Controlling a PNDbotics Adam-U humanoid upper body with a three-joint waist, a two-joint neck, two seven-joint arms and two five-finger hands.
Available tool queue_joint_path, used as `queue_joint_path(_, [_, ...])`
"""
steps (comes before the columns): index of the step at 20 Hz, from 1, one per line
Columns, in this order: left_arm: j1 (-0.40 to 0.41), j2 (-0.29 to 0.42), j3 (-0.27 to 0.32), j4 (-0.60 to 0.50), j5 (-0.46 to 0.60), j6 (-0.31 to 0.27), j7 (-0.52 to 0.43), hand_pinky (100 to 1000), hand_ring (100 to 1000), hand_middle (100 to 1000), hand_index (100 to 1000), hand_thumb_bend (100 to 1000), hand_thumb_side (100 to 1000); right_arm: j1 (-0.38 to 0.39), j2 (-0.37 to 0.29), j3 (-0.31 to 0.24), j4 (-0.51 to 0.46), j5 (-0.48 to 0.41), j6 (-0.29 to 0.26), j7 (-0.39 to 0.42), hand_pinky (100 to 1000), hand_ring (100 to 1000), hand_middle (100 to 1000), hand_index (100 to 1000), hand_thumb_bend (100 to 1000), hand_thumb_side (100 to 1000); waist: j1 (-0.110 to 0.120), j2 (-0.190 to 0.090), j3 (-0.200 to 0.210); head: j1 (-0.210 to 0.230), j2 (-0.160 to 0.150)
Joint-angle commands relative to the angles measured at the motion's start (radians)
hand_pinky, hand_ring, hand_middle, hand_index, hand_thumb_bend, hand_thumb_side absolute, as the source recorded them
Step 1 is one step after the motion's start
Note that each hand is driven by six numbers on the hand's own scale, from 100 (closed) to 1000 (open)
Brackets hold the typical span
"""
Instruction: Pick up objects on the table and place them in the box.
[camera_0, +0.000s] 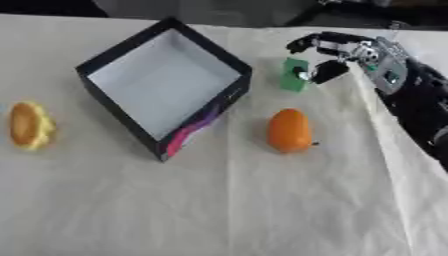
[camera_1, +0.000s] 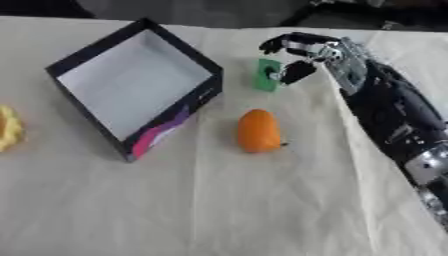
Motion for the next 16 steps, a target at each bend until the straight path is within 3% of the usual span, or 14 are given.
queue_joint_path(1, [-0.015,0.012,-0.001,-0.016,0.003,0.0,-0.004,835,755,769,864,100,768,-0.017,-0.012,-0.009,0.011,0.018,0.001,0.004,1000,910,838,952,100,370,0.003,0.008,0.003,-0.003,-0.001])
queue_joint_path(16, [-0.02,0.01,-0.002,-0.017,0.002,0.001,-0.008,831,756,768,858,100,767,-0.021,-0.009,-0.011,0.03,0.031,0.023,0.064,977,849,784,954,100,444,-0.001,0.021,0.008,0.0,-0.001])
